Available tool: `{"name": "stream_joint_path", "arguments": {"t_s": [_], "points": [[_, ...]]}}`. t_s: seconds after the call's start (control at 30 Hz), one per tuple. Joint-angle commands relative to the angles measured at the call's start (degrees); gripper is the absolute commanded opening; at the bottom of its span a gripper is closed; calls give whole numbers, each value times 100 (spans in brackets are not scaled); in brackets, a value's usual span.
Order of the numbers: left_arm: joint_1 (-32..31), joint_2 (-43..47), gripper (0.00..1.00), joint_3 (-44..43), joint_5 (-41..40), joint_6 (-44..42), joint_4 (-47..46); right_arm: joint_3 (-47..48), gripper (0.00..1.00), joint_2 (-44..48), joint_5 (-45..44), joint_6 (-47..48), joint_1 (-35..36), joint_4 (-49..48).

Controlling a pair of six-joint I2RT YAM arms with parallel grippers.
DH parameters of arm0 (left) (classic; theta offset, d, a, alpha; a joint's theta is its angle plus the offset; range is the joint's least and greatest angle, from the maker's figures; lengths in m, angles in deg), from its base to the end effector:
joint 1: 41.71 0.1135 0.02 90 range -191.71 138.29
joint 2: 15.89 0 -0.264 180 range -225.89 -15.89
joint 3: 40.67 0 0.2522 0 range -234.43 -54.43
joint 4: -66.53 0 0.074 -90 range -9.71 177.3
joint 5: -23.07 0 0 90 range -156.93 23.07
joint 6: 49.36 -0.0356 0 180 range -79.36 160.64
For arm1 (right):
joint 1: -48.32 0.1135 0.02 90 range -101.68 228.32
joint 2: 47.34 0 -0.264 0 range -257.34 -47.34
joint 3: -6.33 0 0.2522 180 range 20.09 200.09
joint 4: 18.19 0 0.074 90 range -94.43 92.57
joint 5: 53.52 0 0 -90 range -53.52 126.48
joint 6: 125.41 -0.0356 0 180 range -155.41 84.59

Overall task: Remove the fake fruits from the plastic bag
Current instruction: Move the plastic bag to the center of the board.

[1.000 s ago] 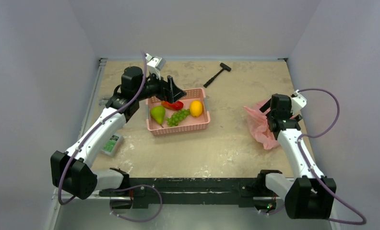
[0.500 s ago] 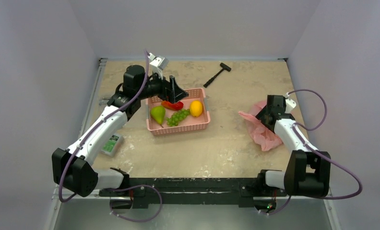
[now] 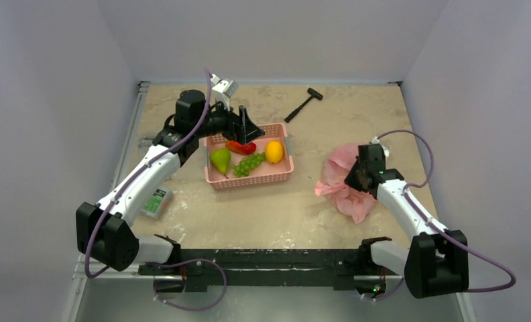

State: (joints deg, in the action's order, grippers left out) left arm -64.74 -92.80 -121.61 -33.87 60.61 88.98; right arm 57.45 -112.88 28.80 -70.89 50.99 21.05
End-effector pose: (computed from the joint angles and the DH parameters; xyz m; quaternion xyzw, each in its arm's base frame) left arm 0.2780 -0.1393 0.3556 0.1871 0.7729 -0.4202 0.4370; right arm 0.2197 0.0055 0.2030 0.2878 0.9035 0.0415 0.3148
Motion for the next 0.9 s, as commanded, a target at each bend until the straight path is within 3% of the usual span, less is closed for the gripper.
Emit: {"name": "stream_joint_path", "arguments": {"t_s": [0.0, 0.37, 0.5, 0.63, 0.7, 0.8, 0.87], "points": [[-26, -4, 91, -269, 189, 14, -119, -109, 0, 229, 309, -481, 1138, 526], [-179, -80, 91, -319, 176, -97, 50, -78, 0, 802, 161, -1134, 3892, 1451], [-273, -89, 90, -355, 64, -215, 198, 168, 0, 621, 391, -837, 4876, 1281], [-459, -112, 91, -410, 31, -393, 418, 549, 1, 211, -167, -903, 5924, 1205], [-650, -165, 90, -490, -3, -587, 652, 619, 10, 178, -386, -1138, 6014, 1263], [-1058, -295, 90, -618, -145, -975, 1036, 558, 40, 517, -816, -1690, 6016, 1521], [-1332, -369, 91, -678, -199, -1089, 1183, 479, 49, 902, -894, -1990, 6010, 1643]]}}
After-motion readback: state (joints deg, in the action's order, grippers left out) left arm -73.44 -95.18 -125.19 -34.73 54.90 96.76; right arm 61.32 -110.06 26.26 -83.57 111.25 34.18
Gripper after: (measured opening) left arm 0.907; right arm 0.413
